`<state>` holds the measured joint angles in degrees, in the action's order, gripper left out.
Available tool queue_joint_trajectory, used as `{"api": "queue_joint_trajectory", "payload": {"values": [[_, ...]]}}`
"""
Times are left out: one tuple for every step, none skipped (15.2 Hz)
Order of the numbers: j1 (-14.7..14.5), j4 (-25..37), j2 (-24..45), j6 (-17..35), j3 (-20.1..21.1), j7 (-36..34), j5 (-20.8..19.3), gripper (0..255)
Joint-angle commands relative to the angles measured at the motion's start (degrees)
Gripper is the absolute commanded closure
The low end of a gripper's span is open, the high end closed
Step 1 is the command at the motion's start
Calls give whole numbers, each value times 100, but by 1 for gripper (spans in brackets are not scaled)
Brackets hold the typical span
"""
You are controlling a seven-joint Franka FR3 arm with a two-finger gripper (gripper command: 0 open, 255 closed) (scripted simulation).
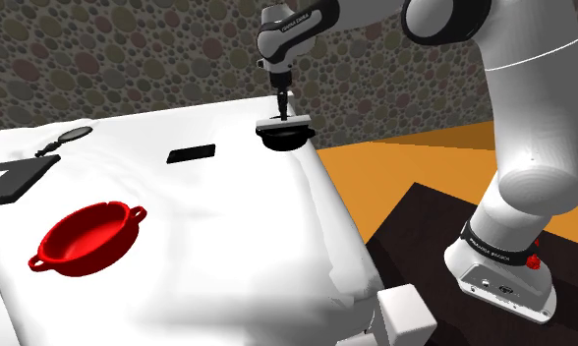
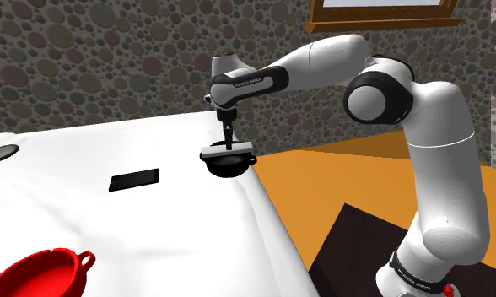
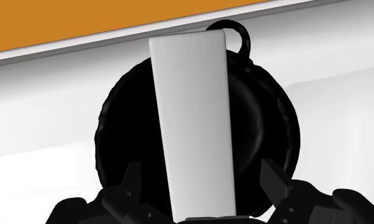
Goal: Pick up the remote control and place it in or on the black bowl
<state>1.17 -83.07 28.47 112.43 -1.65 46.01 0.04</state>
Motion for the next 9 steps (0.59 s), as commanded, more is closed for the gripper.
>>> {"api": "queue_joint_trajectory", "payload": {"values": [[-8,178,-74,-256,1,-9,-3,0],[-8,178,-74,-256,1,-9,-3,0],[-8,177,-75,-255,1,-9,-3,0],[-8,178,-75,-255,1,-9,-3,0],[-8,178,-74,-256,1,-9,-3,0],[-8,178,-74,-256,1,-9,-3,0],[-8,178,-74,-256,1,-9,-3,0],[-8,178,-74,-256,1,-9,-3,0],[-8,178,-74,-256,1,-9,-3,0]]}}
